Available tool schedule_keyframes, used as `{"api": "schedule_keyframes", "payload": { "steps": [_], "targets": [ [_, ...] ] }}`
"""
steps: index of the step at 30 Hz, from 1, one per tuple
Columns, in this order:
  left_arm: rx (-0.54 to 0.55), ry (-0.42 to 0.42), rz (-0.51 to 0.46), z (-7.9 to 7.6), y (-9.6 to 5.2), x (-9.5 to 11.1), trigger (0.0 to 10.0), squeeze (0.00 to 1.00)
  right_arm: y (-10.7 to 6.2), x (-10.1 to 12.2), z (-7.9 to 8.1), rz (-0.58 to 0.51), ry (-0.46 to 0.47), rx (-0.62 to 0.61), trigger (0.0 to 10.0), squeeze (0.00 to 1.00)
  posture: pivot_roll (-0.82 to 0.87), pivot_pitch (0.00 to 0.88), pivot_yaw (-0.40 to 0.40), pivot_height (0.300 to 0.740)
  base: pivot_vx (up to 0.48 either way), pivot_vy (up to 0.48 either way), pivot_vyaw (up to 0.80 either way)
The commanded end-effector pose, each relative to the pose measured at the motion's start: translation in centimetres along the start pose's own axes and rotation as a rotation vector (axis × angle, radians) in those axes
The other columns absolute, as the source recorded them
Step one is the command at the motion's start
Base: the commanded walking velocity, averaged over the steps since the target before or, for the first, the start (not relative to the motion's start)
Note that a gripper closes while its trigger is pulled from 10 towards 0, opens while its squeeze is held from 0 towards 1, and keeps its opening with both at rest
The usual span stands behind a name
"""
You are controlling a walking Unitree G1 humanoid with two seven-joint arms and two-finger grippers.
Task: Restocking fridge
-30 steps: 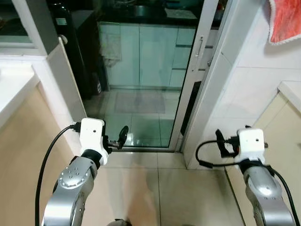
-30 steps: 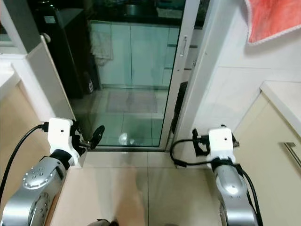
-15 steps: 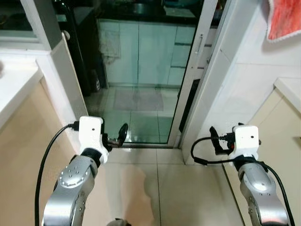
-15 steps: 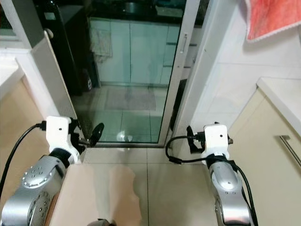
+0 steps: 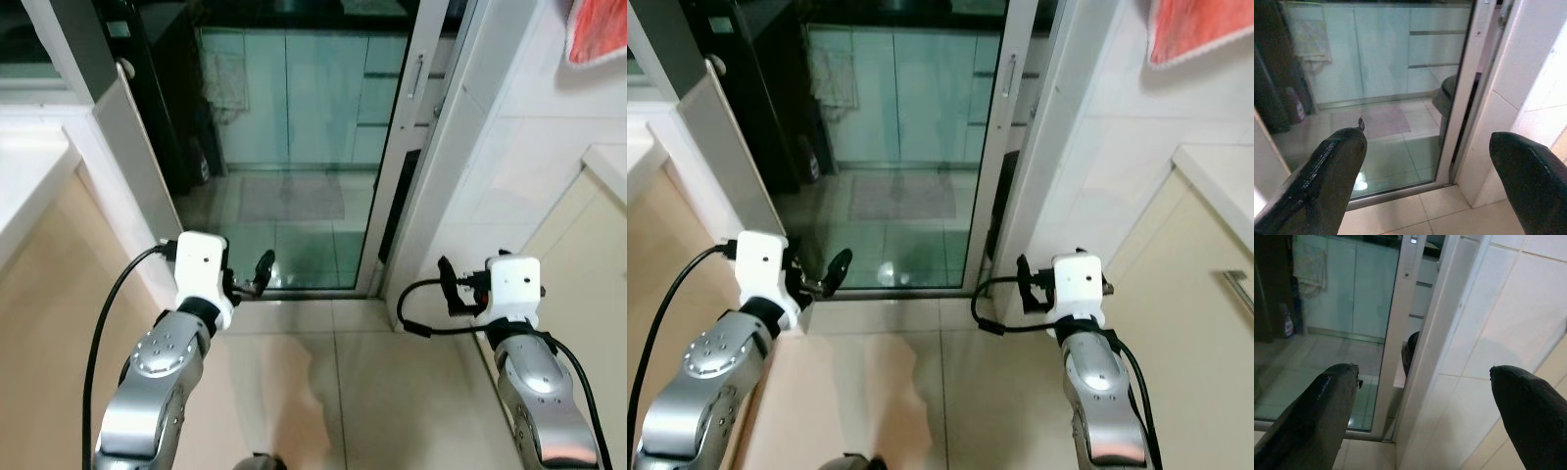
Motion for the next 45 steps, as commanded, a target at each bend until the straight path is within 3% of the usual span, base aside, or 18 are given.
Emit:
{"api": "schedule_keyframes", "payload": {
  "steps": [1,5,6,7,10,13,15,20,23,45],
  "targets": [
    [0.006,-0.007,0.017,0.3,-0.1,-0.4,10.0,0.0,-0.2,0.4,0.2,-0.013,-0.005,0.009,10.0,0.71,-0.05,0.0,0.007,0.74,0.0,0.0,0.0],
    [0.027,0.017,0.04,1.7,-2.2,-1.4,10.0,0.0,-2.7,0.2,0.1,0.029,0.084,0.038,10.0,0.71,-0.04,0.0,0.0,0.74,0.0,0.0,0.0],
    [0.015,0.0,0.025,1.6,-2.9,-1.3,10.0,0.0,-3.7,-0.2,0.3,0.063,0.157,0.047,10.0,0.72,-0.04,0.0,-0.001,0.74,0.0,0.0,0.0],
    [0.015,0.0,0.025,1.6,-2.9,-1.3,10.0,0.0,-3.7,-0.2,0.3,0.063,0.157,0.047,10.0,0.72,-0.04,0.0,-0.001,0.74,0.0,0.0,0.0],
    [-0.021,-0.029,-0.017,0.9,-3.4,-0.6,10.0,0.0,-4.4,-0.5,0.2,0.097,0.306,0.034,10.0,0.72,-0.04,0.0,0.001,0.74,0.0,0.0,0.0],
    [-0.023,-0.037,-0.024,0.9,-3.4,-0.4,10.0,0.0,-4.1,0.0,-0.1,0.07,0.256,0.053,10.0,0.72,-0.04,0.0,0.001,0.74,0.0,0.0,0.0],
    [-0.01,-0.011,-0.006,1.7,-3.6,-0.8,10.0,0.0,-4.1,0.3,-0.1,0.062,0.166,0.09,10.0,0.72,-0.05,0.0,0.004,0.74,0.0,0.0,0.0],
    [0.004,-0.022,0.006,2.1,-3.9,-1.1,10.0,0.0,-4.5,0.1,-0.2,0.087,0.155,0.102,10.0,0.72,-0.05,0.0,0.003,0.74,0.0,0.0,0.0],
    [-0.018,-0.036,0.001,1.5,-3.7,-0.9,10.0,0.0,-4.8,-0.3,-1.0,0.106,0.125,0.109,10.0,0.72,-0.05,0.0,0.004,0.74,0.0,0.0,0.0],
    [-0.013,-0.039,-0.02,1.6,-2.7,-0.2,10.0,0.0,-4.3,-0.2,-1.2,0.114,0.153,0.073,10.0,0.71,-0.06,0.0,0.011,0.74,0.0,0.0,0.0]
  ]
}}
Point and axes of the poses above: a point about 5 cm out from each wrist's last joint towards the gripper, its own y axis pointing out of the wrist towards the gripper, its own x axis along the axis of the wrist's last joint, z = x × y, the point moved 5 cm from there along y, pointing out of the wrist towards the gripper, and after that the axes turned 4 degrees about y, right-handed, at the moved point
